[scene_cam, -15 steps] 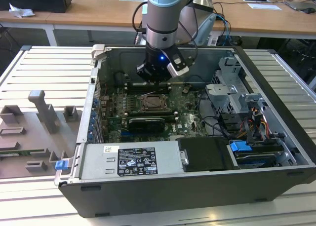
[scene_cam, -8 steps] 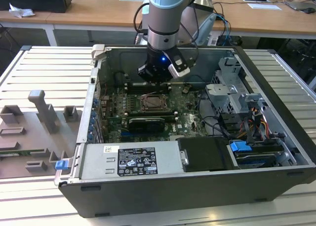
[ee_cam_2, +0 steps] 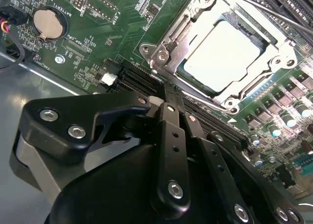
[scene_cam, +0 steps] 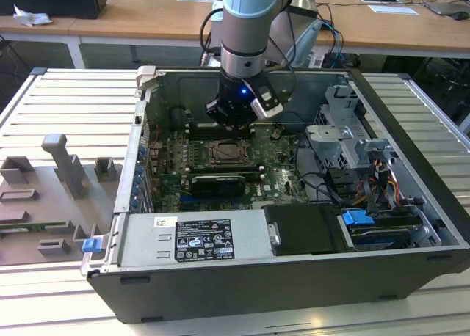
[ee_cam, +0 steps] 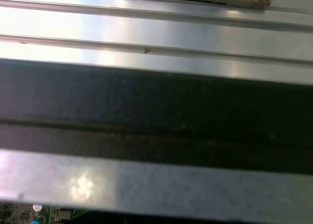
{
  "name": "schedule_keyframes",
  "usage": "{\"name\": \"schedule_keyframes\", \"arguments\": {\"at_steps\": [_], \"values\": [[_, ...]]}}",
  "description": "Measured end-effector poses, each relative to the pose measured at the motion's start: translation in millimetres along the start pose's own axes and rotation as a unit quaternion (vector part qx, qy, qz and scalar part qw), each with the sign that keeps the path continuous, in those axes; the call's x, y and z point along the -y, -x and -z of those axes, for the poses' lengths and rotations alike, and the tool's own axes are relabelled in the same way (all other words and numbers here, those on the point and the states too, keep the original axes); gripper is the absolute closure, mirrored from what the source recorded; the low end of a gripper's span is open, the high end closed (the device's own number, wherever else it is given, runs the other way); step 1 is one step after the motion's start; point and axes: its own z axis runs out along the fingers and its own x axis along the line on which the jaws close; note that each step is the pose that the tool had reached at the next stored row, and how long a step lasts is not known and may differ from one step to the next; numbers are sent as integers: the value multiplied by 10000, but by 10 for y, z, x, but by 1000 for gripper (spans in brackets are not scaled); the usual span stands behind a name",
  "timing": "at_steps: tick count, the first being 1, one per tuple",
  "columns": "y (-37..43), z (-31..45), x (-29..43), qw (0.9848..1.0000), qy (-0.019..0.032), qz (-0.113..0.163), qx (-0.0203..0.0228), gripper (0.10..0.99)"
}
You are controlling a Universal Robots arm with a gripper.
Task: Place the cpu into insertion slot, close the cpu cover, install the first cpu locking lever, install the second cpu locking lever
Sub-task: 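Install the first cpu locking lever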
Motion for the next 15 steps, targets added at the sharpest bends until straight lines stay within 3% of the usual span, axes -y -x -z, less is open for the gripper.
{"name": "schedule_keyframes", "arguments": {"at_steps": [7,15], "values": [[7,-33,3,10000,-78,1,-6,980],[10,-45,6,10000,-55,0,-4,980]]}}
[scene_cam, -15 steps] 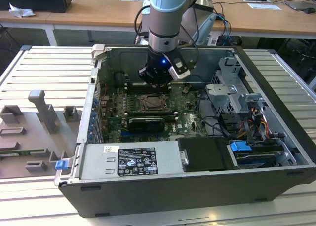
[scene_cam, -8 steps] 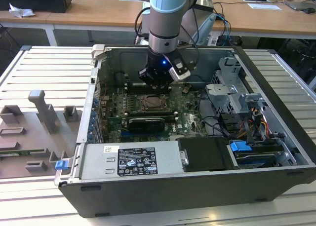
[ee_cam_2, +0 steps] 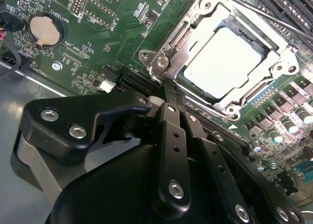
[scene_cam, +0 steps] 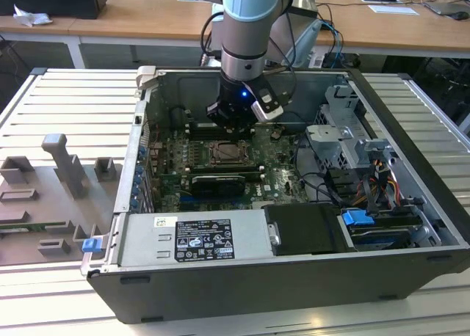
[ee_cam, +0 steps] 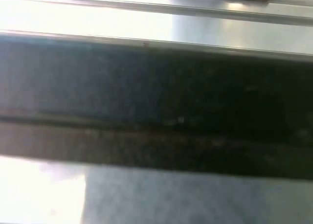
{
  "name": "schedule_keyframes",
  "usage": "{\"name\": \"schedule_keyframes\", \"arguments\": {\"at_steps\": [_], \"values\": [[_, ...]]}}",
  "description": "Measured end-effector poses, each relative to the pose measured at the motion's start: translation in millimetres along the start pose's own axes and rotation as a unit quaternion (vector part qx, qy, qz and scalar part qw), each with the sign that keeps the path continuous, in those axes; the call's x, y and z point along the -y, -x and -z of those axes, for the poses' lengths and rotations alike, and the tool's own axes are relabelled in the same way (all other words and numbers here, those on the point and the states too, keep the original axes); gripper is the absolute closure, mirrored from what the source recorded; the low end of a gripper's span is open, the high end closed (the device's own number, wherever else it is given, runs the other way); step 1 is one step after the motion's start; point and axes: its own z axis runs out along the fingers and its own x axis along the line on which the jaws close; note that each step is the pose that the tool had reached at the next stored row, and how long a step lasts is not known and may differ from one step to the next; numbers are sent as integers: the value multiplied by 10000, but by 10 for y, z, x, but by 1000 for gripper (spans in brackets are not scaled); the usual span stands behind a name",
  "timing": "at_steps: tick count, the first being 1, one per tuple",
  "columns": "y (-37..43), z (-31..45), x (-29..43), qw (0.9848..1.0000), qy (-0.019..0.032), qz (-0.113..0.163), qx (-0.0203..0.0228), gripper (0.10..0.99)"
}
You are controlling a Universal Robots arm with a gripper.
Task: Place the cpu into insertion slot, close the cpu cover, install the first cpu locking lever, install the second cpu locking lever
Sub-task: 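Install the first cpu locking lever, then install the second cpu locking lever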
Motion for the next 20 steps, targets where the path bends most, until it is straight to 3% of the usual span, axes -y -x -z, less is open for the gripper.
{"name": "schedule_keyframes", "arguments": {"at_steps": [6,20], "values": [[2,125,-12,10000,-1,1,-1,980],[-2,129,30,10000,-1,0,-1,980]]}}
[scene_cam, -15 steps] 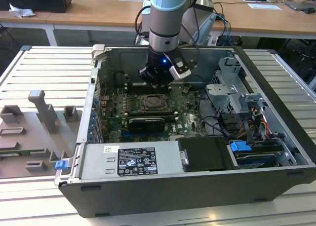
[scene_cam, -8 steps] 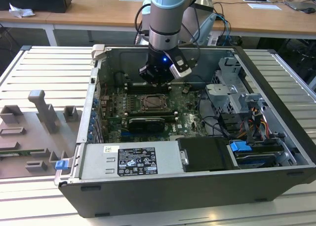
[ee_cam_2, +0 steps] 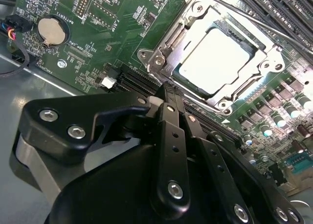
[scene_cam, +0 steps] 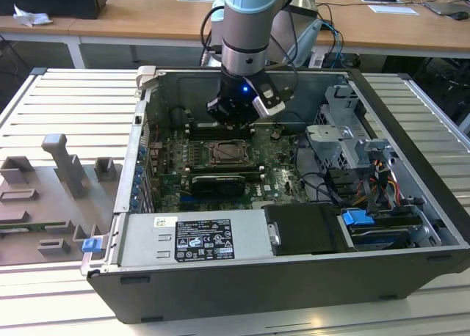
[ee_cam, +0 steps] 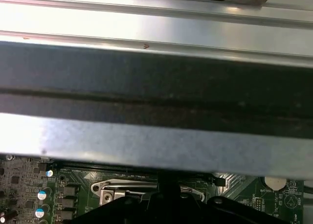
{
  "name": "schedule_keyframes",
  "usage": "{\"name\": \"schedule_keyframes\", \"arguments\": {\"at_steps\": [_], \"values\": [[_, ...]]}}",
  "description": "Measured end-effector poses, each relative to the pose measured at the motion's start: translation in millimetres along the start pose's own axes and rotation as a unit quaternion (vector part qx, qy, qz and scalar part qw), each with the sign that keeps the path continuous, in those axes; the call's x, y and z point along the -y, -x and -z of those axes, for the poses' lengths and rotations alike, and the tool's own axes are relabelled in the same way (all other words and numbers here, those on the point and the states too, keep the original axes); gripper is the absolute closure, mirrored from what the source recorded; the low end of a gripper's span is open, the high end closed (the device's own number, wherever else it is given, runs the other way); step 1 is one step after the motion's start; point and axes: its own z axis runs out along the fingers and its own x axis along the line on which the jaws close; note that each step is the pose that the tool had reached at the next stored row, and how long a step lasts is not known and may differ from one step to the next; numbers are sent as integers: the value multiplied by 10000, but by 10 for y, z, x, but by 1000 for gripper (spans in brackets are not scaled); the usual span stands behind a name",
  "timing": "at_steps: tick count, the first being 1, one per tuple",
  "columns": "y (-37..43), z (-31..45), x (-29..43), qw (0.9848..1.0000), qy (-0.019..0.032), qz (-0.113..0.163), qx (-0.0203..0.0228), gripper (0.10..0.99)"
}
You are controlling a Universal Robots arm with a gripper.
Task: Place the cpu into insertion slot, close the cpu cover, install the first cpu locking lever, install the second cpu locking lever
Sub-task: 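Install the second cpu locking lever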
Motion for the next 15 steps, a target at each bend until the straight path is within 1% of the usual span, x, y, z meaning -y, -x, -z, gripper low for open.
{"name": "schedule_keyframes", "arguments": {"at_steps": [6,15], "values": [[-2,2,25,10000,0,0,0,980],[-4,4,45,10000,0,0,0,980]]}}
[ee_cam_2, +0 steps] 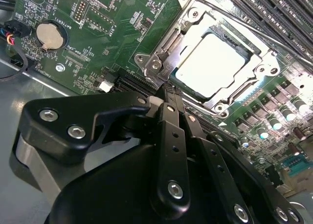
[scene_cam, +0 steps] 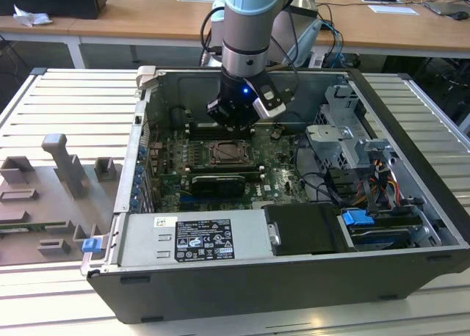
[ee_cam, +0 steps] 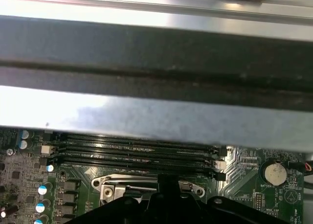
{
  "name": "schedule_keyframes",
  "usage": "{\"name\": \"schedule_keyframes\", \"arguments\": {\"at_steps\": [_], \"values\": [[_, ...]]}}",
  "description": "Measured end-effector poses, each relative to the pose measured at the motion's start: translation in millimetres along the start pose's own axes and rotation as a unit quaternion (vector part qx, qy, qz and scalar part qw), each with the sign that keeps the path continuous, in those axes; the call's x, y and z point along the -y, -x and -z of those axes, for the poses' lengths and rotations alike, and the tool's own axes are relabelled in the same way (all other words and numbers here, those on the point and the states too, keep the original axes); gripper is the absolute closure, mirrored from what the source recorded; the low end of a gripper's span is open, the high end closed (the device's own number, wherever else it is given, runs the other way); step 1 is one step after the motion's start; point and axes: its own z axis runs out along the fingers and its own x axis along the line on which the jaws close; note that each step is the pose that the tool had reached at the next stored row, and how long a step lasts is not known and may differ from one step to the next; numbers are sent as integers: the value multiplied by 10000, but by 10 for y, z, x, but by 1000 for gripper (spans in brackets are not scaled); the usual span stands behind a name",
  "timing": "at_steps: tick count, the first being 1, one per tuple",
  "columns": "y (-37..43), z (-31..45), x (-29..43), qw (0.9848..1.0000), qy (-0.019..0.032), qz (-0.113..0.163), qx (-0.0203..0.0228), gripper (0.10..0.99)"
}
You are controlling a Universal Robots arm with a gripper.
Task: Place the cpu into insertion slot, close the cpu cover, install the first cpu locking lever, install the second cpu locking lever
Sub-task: 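Install the second cpu locking lever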
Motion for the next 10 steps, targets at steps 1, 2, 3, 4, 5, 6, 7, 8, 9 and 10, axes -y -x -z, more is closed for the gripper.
{"name": "schedule_keyframes", "arguments": {"at_steps": [1,2,3,4,5,6,7,8,9,10], "values": [[0,1,4,10000,0,0,0,980],[-1,1,9,10000,0,0,0,980],[-1,1,11,10000,0,0,0,980],[-1,1,13,10000,0,0,0,980],[-1,2,15,10000,0,0,0,980],[-1,2,17,10000,0,0,0,980],[-2,2,19,10000,0,0,0,980],[-2,3,22,10000,-1,0,-1,980],[-2,3,26,10000,0,0,0,980],[-2,2,28,10000,0,0,0,980]]}}
